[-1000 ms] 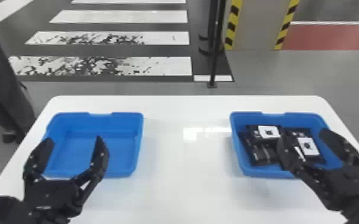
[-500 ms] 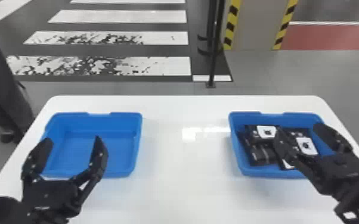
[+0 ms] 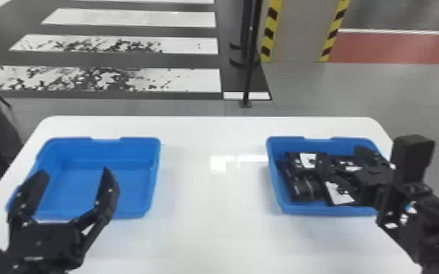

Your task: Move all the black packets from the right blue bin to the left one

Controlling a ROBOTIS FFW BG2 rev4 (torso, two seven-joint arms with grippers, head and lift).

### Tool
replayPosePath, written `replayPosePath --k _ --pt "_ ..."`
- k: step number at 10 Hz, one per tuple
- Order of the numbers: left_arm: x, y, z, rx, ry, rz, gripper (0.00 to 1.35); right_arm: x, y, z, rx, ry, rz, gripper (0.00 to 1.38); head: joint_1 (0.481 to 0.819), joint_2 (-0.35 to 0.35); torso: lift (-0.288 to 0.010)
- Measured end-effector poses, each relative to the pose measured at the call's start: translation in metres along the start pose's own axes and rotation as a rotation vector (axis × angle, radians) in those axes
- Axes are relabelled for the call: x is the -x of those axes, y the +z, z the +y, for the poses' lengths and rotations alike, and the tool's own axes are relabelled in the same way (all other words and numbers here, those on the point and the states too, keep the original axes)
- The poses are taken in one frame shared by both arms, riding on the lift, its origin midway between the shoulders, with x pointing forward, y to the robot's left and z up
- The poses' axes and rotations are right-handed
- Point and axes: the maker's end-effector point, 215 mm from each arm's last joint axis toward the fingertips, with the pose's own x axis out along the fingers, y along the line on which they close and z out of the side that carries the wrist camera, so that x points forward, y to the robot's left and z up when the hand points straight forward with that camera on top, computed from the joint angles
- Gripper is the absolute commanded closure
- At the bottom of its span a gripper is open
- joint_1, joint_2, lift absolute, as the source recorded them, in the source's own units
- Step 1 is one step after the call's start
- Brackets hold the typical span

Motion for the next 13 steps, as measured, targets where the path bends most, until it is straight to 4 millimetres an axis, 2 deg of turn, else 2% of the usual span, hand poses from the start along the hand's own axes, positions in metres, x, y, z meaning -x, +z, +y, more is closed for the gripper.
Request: replayPosePath --k 5,9,11,13 --pt "-0.002 -0.008 -0.003 0.008 -0.017 0.027 0.1 -0.054 -0.037 -0.005 -0.033 0.019 0.147 0.21 0.695 -0.049 -0.14" --pt "-0.002 -0.012 -0.004 0.011 -0.02 0.037 0.1 -0.075 -0.07 -0.007 -0.062 0.023 0.238 0.21 0.695 -0.053 -0.14" --pt "-0.003 -0.013 -0.005 0.013 -0.022 0.04 0.1 -0.083 -0.074 0.002 -0.075 0.045 0.252 0.22 0.695 -0.042 -0.14" --pt "-0.003 -0.014 -0.005 0.014 -0.023 0.042 0.1 -0.087 -0.091 0.007 -0.094 0.06 0.307 0.28 0.695 -0.037 -0.14"
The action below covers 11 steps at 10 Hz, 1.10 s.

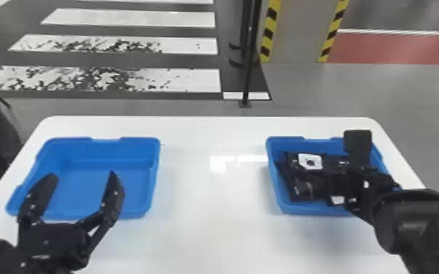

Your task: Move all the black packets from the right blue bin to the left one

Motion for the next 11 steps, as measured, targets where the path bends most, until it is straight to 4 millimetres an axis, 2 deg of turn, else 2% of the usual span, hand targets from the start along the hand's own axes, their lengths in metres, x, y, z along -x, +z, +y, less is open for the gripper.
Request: replayPosePath --k 1,2,3,6,9,11 --pt "0.0 0.0 0.0 0.0 -0.001 0.0 0.1 -0.005 -0.008 0.002 -0.009 0.01 0.028 0.36 0.695 -0.035 -0.14" --pt "-0.001 0.0 0.0 0.0 -0.002 0.0 0.1 -0.011 -0.013 0.007 -0.018 0.03 0.051 0.78 0.695 -0.028 -0.14" --pt "0.0 -0.001 0.0 0.001 -0.001 0.001 0.1 -0.014 -0.01 0.012 -0.016 0.045 0.053 1.11 0.695 -0.022 -0.14" --pt "0.001 -0.002 0.001 0.004 0.0 0.002 0.1 -0.005 0.011 0.038 -0.04 0.09 -0.025 1.13 0.695 0.006 -0.14" --pt "0.0 -0.004 -0.001 0.004 -0.008 0.003 0.1 -0.001 0.017 0.043 -0.037 0.095 -0.049 1.13 0.695 0.012 -0.14" --pt "0.0 -0.004 -0.001 0.006 -0.01 0.001 0.1 0.014 0.025 0.046 -0.014 0.075 -0.086 1.13 0.695 0.012 -0.14"
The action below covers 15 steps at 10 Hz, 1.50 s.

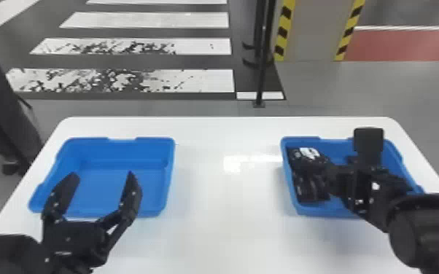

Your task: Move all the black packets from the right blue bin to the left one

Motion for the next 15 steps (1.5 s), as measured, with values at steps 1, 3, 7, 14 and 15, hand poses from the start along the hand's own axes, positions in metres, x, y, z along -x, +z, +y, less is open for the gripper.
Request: replayPosePath --k 1,3,7,14,15 --pt "0.0 0.0 0.0 0.003 0.001 -0.002 0.1 0.012 0.005 -0.002 0.003 -0.01 -0.027 1.13 0.695 0.008 -0.14" --pt "0.001 0.0 0.002 0.008 0.004 -0.005 0.1 0.039 0.017 -0.009 -0.005 -0.028 -0.079 1.13 0.695 -0.006 -0.14" --pt "0.0 0.005 0.001 0.037 0.006 -0.022 0.1 0.092 0.068 0.056 -0.087 0.199 -0.221 1.13 0.695 0.037 -0.14" --pt "-0.014 0.005 -0.056 0.401 -0.125 -0.002 0.25 0.111 0.056 0.244 -0.269 0.808 -0.153 1.13 0.695 0.211 -0.14" --pt "-0.015 -0.001 -0.073 0.499 -0.168 0.028 0.24 0.113 0.056 0.254 -0.264 0.829 -0.147 1.13 0.695 0.201 -0.14"
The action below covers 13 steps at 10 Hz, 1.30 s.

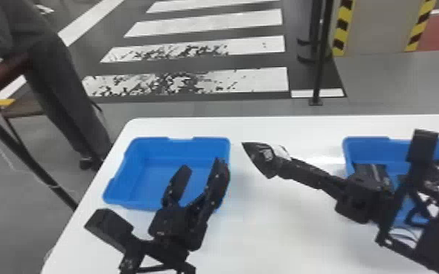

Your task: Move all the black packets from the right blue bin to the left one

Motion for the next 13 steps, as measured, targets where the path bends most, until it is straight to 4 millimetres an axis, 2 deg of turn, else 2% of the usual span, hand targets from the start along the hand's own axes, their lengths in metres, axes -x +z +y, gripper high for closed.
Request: replayPosePath --k 3,5,7,9,10,11,13 --pt "-0.006 -0.011 -0.013 0.062 -0.046 0.038 0.25 -0.015 -0.01 0.022 -0.005 0.056 0.028 1.13 0.695 0.205 -0.14" --pt "-0.009 -0.008 -0.018 0.061 -0.056 0.029 0.25 -0.026 -0.024 0.038 -0.019 0.098 0.059 1.13 0.695 0.234 -0.14" --pt "-0.009 -0.006 -0.019 0.058 -0.061 0.021 0.29 -0.033 -0.031 0.046 -0.024 0.12 0.077 1.13 0.695 0.249 -0.14" --pt "-0.01 -0.007 -0.02 0.052 -0.062 0.027 0.91 -0.035 -0.032 0.047 -0.024 0.124 0.081 1.13 0.695 0.254 -0.14" --pt "-0.01 -0.015 -0.019 0.053 -0.059 0.055 1.13 -0.035 -0.031 0.045 -0.024 0.123 0.078 1.13 0.695 0.249 -0.14" --pt "-0.01 -0.019 -0.02 0.044 -0.055 0.078 1.21 -0.036 -0.029 0.044 -0.024 0.122 0.071 1.13 0.695 0.246 -0.14" --pt "-0.01 -0.02 -0.026 0.018 -0.051 0.111 1.21 -0.039 -0.018 0.039 -0.012 0.119 0.047 1.13 0.695 0.232 -0.14"
